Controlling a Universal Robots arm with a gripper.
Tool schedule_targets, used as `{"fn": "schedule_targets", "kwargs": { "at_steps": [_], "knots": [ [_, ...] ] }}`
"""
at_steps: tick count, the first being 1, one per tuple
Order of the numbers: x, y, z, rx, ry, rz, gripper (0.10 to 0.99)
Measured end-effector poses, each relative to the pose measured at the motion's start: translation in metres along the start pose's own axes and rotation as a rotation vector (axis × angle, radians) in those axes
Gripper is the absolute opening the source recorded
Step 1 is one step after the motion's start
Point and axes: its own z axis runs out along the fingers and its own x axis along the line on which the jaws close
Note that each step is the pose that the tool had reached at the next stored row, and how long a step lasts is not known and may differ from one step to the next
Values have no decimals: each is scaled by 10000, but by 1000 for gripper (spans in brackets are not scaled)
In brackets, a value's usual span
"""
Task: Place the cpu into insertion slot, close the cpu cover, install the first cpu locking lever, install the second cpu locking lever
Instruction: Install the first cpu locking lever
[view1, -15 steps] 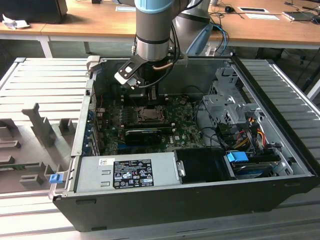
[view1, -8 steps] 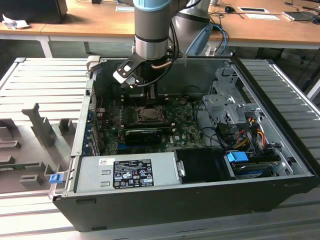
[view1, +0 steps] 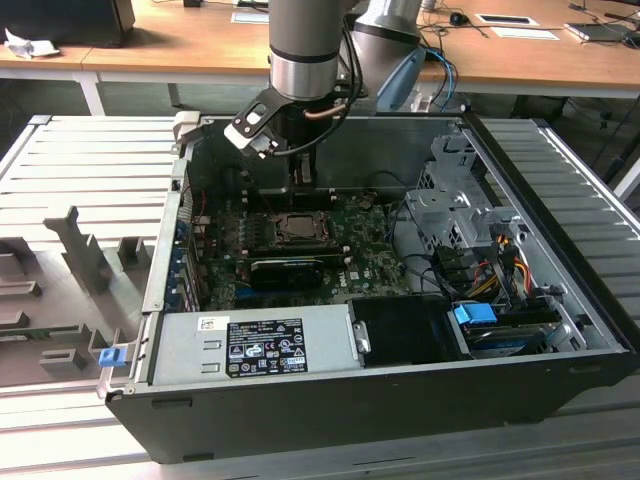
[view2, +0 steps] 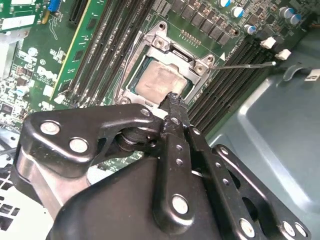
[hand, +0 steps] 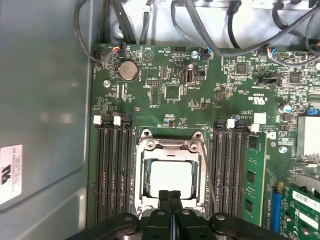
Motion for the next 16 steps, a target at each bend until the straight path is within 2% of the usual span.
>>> {"fn": "schedule_targets", "kwargs": {
  "at_steps": [1,4,10,14,16],
  "knots": [
    [1,1,-35,0,1,0,106],
    [2,1,-55,3,5,-155,106],
    [1,1,-56,38,21,-1497,106],
    [1,0,-53,71,38,-2816,106],
    [2,0,-48,78,44,-3151,106]
  ]
}}
